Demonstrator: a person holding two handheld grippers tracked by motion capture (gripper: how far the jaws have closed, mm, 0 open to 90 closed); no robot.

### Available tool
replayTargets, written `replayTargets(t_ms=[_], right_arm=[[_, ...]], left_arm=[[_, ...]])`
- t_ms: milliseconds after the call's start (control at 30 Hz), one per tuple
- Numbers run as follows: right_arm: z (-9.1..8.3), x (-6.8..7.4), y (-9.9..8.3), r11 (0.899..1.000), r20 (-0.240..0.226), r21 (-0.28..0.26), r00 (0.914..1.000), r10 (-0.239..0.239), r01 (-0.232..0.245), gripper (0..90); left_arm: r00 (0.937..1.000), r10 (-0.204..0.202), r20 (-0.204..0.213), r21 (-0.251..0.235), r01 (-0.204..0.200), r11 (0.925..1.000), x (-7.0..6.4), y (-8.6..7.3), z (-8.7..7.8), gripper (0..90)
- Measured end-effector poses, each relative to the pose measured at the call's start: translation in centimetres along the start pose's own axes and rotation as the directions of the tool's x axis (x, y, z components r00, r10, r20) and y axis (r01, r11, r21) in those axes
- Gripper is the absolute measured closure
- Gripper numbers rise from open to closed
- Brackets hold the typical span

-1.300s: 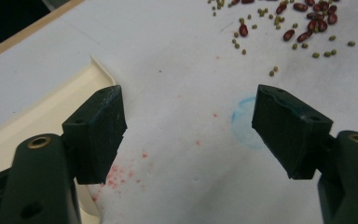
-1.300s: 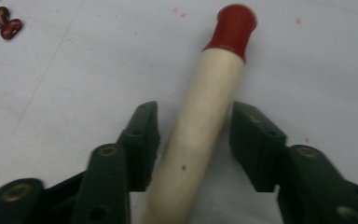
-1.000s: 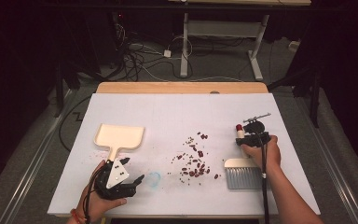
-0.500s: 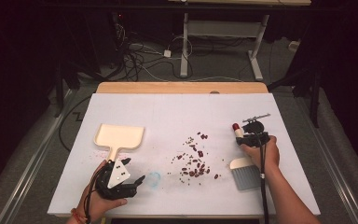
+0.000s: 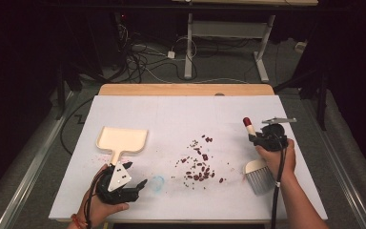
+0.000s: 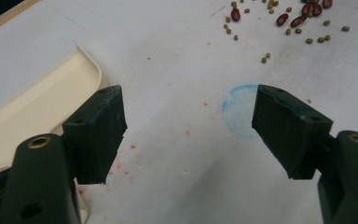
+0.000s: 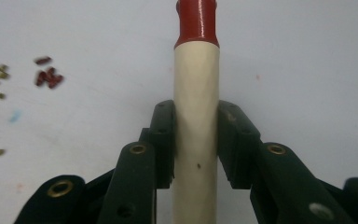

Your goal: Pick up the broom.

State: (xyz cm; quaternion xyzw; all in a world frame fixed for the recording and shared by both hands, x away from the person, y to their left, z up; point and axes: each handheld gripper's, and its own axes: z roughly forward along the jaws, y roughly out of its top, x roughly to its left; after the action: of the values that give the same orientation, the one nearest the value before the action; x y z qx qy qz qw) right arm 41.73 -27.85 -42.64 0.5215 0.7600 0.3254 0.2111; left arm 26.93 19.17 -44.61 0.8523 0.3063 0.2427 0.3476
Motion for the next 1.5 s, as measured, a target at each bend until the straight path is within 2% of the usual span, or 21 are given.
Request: replayTargets(t_ms=[33, 133, 167, 300, 333, 367, 400, 500, 567, 600, 700, 833, 933, 1000, 1033, 1100, 1133, 1333, 1400, 1467, 1500], right_arm=[[-1.3, 0.1, -0.2, 0.998, -0.006, -0.066, 1.0000, 0.002, -0.003, 69.6], [-3.5, 0.4, 0.1, 0.987, -0.019, -0.161, 0.9998, -0.009, 0.006, 69.8], [-4.3, 0.5, 0.2, 0.981, -0.025, -0.194, 0.9996, -0.016, 0.011, 69.8], [-7.0, 1.1, 0.8, 0.955, -0.056, -0.297, 0.9983, -0.013, -0.004, 69.8], [-7.4, 1.3, 0.9, 0.949, -0.061, -0.314, 0.9979, -0.022, 0.001, 69.8], [-7.9, 1.5, 1.0, 0.942, -0.063, -0.335, 0.9978, -0.023, 0.000, 69.8], [-8.3, 1.8, 1.1, 0.937, -0.072, -0.351, 0.9970, -0.028, 0.001, 69.8], [-9.3, 2.7, 1.4, 0.924, -0.095, -0.383, 0.9947, -0.040, 0.001, 69.8], [-9.8, 3.5, 1.6, 0.913, -0.103, -0.409, 0.9935, -0.049, 0.003, 69.8], [-10.0, 3.9, 1.7, 0.908, -0.106, -0.418, 0.9926, -0.061, 0.011, 69.8], [-10.2, 5.3, 1.8, 0.896, -0.111, -0.444, 0.9909, -0.077, 0.020, 69.8], [-10.1, 6.9, 1.7, 0.883, -0.117, -0.469, 0.9891, -0.090, 0.025, 69.7], [-10.1, 7.6, 1.6, 0.877, -0.121, -0.480, 0.9876, -0.100, 0.030, 69.7], [-10.5, 8.7, 1.4, 0.865, -0.112, -0.499, 0.9854, -0.129, 0.057, 69.7], [-10.6, 9.1, 1.4, 0.863, -0.115, -0.502, 0.9830, -0.143, 0.067, 69.7], [-10.9, 9.6, 1.3, 0.856, -0.125, -0.513, 0.9806, -0.151, 0.067, 69.7], [-11.0, 9.8, 1.3, 0.855, -0.127, -0.514, 0.9792, -0.158, 0.071, 69.6], [-11.8, 11.1, 1.1, 0.835, -0.129, -0.543, 0.9739, -0.186, 0.088, 69.5], [-12.1, 11.4, 1.1, 0.832, -0.139, -0.547, 0.9698, -0.201, 0.094, 69.4], [-12.5, 11.6, 1.0, 0.830, -0.155, -0.550, 0.9639, -0.217, 0.098, 69.2], [-12.6, 11.7, 1.0, 0.826, -0.164, -0.554, 0.9594, -0.230, 0.103, 69.0]], left_arm=[[0.9999, 0.001, 0.016, -0.011, -0.001, 0.9999, -0.3, 0.4, -0.2, 25.2], [0.9992, -0.005, 0.039, -0.040, 0.006, 0.9992, -0.8, 1.1, -0.4, 25.2], [0.9963, -0.017, 0.085, -0.068, 0.023, 0.9974, -1.2, 2.1, -0.4, 25.2], [0.9907, 0.022, 0.135, -0.110, -0.007, 0.9939, -2.3, 4.2, -0.1, 25.5], [0.9840, 0.049, 0.172, -0.137, -0.025, 0.9902, -3.3, 5.8, 0.4, 25.5], [0.9840, 0.049, 0.172, -0.137, -0.025, 0.9902, -3.3, 5.8, 0.4, 25.5], [0.9741, 0.073, 0.214, -0.163, -0.038, 0.9859, -4.3, 7.4, 1.0, 25.5], [0.9560, 0.102, 0.275, -0.206, -0.045, 0.9776, -6.1, 10.1, 2.2, 25.5], [0.9469, 0.137, 0.291, -0.228, -0.070, 0.9711, -7.5, 11.8, 2.9, 25.4], [0.9469, 0.137, 0.291, -0.228, -0.070, 0.9711, -7.5, 11.8, 2.9, 25.5], [0.9313, 0.142, 0.335, -0.251, -0.057, 0.9663, -9.4, 14.2, 4.3, 25.4], [0.9428, 0.120, 0.311, -0.242, -0.044, 0.9693, -11.5, 16.4, 6.4, 28.2], [0.9420, 0.095, 0.322, -0.234, -0.018, 0.9720, -12.4, 17.2, 7.7, 28.7], [0.9450, 0.081, 0.317, -0.239, -0.003, 0.9710, -12.4, 17.3, 8.4, 32.6], [0.9369, 0.070, 0.343, -0.255, 0.021, 0.9666, -11.9, 17.2, 8.8, 34.4], [0.9352, 0.060, 0.349, -0.262, 0.036, 0.9645, -11.5, 17.1, 8.9, 42.5], [0.9268, 0.057, 0.371, -0.275, 0.051, 0.9602, -10.9, 16.9, 8.9, 44.6], [0.9344, 0.059, 0.351, -0.257, 0.035, 0.9659, -10.0, 16.6, 8.3, 58.8], [0.9310, 0.050, 0.362, -0.249, 0.045, 0.9673, -9.3, 16.3, 8.1, 61.4], [0.9330, 0.031, 0.359, -0.240, 0.060, 0.9690, -8.4, 15.8, 7.7, 64.2], [0.9281, 0.021, 0.372, -0.236, 0.072, 0.9691, -7.3, 15.2, 7.2, 65.7]])
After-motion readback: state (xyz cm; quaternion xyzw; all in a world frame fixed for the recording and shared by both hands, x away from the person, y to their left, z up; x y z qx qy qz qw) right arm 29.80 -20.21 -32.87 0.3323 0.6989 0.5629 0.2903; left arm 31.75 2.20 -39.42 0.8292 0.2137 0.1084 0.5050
